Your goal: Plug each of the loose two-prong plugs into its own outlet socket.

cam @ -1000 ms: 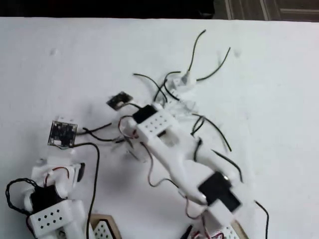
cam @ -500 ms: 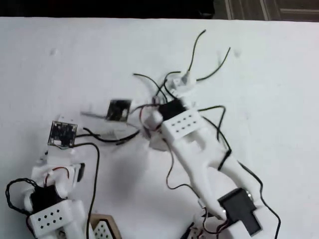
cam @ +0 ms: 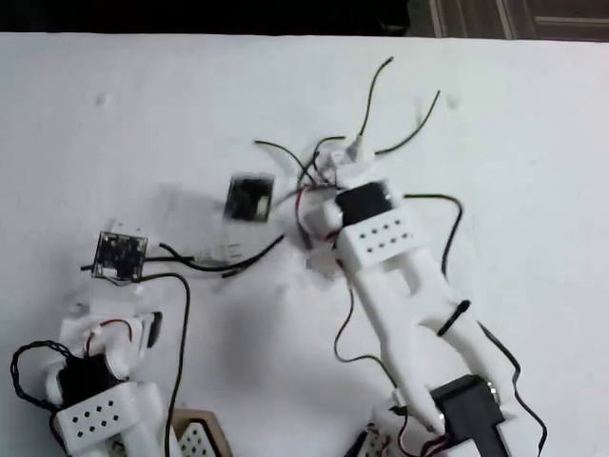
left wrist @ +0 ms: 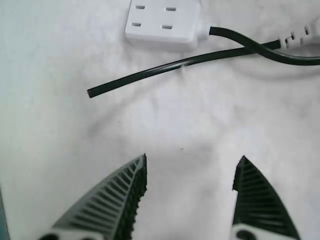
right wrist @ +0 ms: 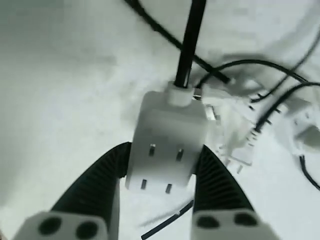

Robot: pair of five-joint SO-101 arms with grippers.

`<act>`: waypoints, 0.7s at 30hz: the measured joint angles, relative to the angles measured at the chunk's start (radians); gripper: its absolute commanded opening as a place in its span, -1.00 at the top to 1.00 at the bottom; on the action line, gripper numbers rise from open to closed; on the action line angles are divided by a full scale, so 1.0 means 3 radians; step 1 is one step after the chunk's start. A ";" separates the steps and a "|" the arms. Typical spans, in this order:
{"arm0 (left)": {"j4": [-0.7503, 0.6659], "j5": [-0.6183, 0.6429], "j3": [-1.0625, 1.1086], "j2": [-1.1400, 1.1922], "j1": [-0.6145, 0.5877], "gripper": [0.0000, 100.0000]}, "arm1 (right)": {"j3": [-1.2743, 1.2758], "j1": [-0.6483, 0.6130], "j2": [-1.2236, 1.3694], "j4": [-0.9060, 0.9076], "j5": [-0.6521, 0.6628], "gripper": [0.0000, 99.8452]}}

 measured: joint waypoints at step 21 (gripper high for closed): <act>0.0000 0.0010 0.0000 0.0000 0.0000 0.44 | 0.1360 -0.0829 0.0174 -0.1693 0.1969 0.84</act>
